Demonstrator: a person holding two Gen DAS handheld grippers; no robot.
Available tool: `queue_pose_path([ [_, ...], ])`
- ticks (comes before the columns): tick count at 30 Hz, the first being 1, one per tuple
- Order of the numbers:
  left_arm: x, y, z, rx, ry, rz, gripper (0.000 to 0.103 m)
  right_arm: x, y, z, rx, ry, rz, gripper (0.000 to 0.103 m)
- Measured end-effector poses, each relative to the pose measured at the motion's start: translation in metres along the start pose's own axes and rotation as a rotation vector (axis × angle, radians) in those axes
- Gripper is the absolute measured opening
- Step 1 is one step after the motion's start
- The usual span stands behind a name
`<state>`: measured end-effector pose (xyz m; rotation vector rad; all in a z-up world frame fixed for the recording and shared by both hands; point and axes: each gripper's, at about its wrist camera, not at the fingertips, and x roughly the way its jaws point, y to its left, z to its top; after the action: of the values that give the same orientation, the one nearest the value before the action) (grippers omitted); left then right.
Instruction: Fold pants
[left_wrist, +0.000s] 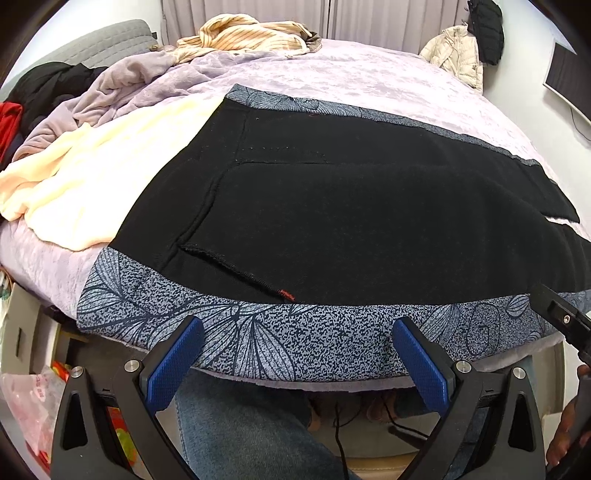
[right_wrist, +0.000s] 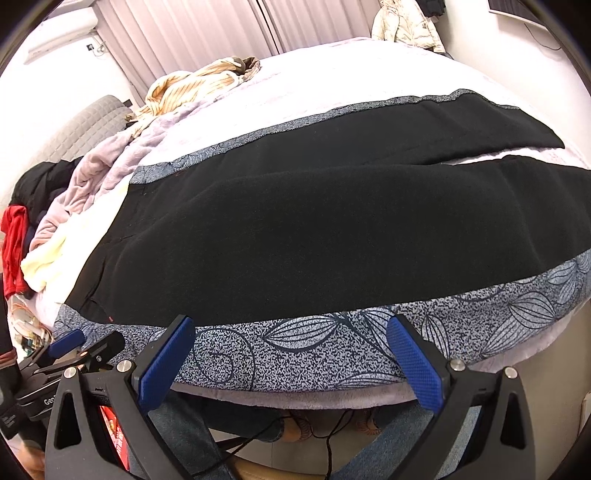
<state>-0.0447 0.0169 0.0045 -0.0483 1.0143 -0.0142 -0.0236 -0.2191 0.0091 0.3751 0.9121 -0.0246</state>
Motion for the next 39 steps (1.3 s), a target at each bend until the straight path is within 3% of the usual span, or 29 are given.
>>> queue_pose_path([
  [22,-0.013,0.012,-0.004,-0.006,-0.034,0.017,0.102,-0.015,-0.012,-0.009,0.041,-0.013,0.038,0.103],
  [24,-0.015,0.022,-0.005,-0.025,-0.046,-0.021,0.102,-0.014,-0.016,-0.009,0.068,-0.007,0.091,0.103],
  [29,-0.014,0.062,-0.011,-0.108,-0.060,-0.142,0.102,-0.001,-0.053,-0.017,0.246,0.033,0.381,0.102],
  [31,-0.011,0.079,-0.016,-0.140,-0.065,-0.182,0.102,0.007,-0.067,-0.022,0.296,0.059,0.458,0.091],
  [32,-0.009,0.086,-0.020,-0.155,-0.056,-0.197,0.102,0.012,-0.073,-0.026,0.315,0.077,0.494,0.077],
  [33,-0.004,0.093,-0.024,-0.169,-0.045,-0.210,0.102,0.018,-0.080,-0.030,0.336,0.102,0.528,0.070],
  [36,0.009,0.099,-0.033,-0.181,-0.020,-0.226,0.102,0.032,-0.096,-0.044,0.377,0.153,0.572,0.070],
  [39,0.024,0.096,-0.040,-0.193,0.004,-0.273,0.102,0.042,-0.107,-0.056,0.393,0.163,0.543,0.070],
])
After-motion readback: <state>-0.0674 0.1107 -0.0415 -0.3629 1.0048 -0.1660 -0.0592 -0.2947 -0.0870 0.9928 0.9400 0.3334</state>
